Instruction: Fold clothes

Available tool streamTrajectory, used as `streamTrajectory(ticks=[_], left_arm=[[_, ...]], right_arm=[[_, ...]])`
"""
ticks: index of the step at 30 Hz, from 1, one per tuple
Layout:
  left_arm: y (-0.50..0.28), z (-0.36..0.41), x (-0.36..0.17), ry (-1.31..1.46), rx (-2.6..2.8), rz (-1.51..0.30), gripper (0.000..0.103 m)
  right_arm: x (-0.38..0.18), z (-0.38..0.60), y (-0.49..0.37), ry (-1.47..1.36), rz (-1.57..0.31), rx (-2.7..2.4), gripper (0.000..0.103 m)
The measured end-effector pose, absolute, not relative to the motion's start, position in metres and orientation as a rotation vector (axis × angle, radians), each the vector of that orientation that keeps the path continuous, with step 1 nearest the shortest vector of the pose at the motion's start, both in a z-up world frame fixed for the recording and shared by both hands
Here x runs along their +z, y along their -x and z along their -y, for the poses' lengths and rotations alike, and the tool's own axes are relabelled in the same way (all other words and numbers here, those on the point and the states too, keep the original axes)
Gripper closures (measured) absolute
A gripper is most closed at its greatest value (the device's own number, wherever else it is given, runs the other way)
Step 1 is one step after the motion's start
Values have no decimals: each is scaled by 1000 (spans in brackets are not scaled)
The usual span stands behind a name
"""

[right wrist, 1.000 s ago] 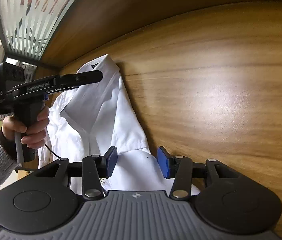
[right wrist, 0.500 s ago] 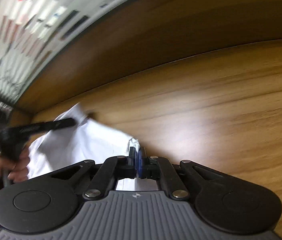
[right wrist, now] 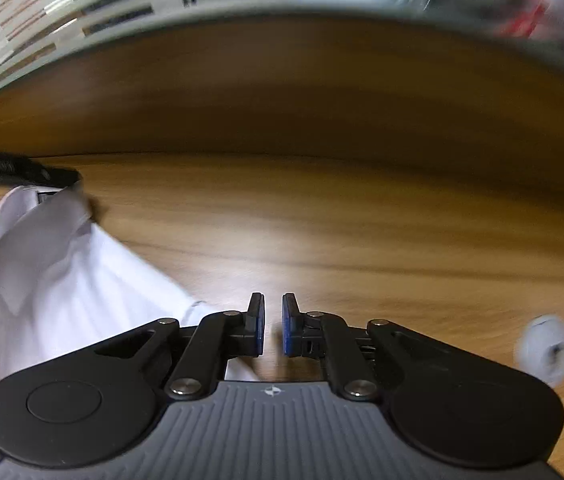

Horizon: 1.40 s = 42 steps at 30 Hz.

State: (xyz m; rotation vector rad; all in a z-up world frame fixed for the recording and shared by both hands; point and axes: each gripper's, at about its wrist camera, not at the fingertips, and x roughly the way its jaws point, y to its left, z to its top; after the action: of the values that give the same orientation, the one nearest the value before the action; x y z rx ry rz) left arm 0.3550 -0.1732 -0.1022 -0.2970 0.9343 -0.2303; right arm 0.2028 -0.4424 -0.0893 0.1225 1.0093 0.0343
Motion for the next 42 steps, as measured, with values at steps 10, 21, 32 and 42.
streamTrajectory(ticks=[10, 21, 32, 42], left_arm=[[-267, 172, -33, 167, -250, -878, 58], [-188, 198, -46, 121, -320, -959, 58], [-168, 271, -92, -19, -384, -1048, 58], [-192, 302, -106, 8, -242, -1077, 58]], right_arm=[[-23, 486, -98, -219, -949, -157, 58], [-23, 537, 89, -325, -944, -435, 51], [-51, 576, 208, -389, -954, -715, 42], [-88, 645, 227, -460, -927, -759, 42]])
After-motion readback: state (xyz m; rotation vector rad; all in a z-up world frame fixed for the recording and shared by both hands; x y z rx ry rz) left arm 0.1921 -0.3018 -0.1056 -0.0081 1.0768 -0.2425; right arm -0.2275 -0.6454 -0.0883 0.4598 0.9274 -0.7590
